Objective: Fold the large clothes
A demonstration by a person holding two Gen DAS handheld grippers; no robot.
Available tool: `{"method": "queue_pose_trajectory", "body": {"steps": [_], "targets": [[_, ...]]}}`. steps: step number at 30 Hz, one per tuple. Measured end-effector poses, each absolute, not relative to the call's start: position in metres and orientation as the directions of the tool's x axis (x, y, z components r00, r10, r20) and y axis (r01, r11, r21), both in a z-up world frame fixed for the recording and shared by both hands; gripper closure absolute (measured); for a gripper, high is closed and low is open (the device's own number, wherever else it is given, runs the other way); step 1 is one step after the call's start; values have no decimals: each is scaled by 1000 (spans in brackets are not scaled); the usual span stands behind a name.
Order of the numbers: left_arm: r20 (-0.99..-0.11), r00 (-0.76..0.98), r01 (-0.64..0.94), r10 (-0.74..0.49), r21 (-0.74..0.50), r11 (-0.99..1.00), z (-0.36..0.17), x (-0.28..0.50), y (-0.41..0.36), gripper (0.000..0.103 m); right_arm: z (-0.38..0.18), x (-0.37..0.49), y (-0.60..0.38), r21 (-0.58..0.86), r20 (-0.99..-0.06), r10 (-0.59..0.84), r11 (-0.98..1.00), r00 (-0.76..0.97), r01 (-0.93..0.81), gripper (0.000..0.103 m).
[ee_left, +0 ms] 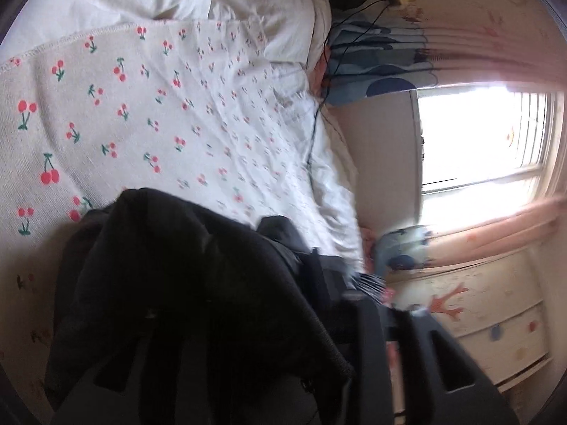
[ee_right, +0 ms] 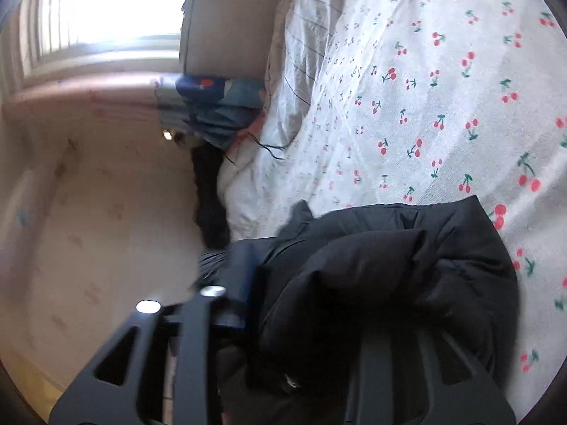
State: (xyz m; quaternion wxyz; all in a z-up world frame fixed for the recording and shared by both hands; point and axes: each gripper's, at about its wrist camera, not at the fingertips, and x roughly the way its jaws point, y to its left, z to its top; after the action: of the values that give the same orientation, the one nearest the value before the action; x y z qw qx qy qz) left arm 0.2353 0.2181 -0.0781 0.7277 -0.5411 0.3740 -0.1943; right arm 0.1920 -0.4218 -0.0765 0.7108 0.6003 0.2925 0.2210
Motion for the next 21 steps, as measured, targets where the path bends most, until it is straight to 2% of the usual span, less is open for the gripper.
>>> {"method": "queue_pose_trajectory", "body": {"steps": [1, 3, 5, 7, 10, 14, 15, 17, 21], "targets": [[-283, 647, -124, -708, -955, 268, -71, 233, 225, 31, -67, 185, -427, 987, -118, 653, 157, 748, 19, 41], [-222, 691, -117, -688, -973, 197, -56, 224, 236, 9, -40, 166, -428, 982, -114, 623, 190, 774, -9, 14], [-177, 719, -47, -672, -977, 208, -20, 209, 239, 7, -4, 155, -413, 933, -190, 601, 357, 777, -48, 7], [-203, 693, 63, -691, -938, 340, 17, 196, 218, 7, 35, 153, -364, 777, -353, 592, 617, 724, -125, 7], [-338, 573, 235, -746, -805, 545, 45, 179, 147, 7, 50, 161, -294, 550, -520, 530, 808, 670, -212, 7], [-506, 508, 341, -697, -625, 702, 36, 184, 65, 7, 20, 203, -222, 315, -694, 374, 926, 615, -208, 7], [-546, 515, 340, -661, -578, 742, 28, 195, 48, 7, 9, 212, -213, 281, -717, 340, 940, 608, -194, 7], [-592, 509, 290, -625, -565, 772, 6, 217, 36, 7, -24, 238, -197, 195, -775, 247, 969, 582, -152, 7], [-623, 524, 194, -581, -577, 794, -44, 255, 43, 8, -62, 268, -194, 208, -780, 240, 970, 579, -121, 7]]}}
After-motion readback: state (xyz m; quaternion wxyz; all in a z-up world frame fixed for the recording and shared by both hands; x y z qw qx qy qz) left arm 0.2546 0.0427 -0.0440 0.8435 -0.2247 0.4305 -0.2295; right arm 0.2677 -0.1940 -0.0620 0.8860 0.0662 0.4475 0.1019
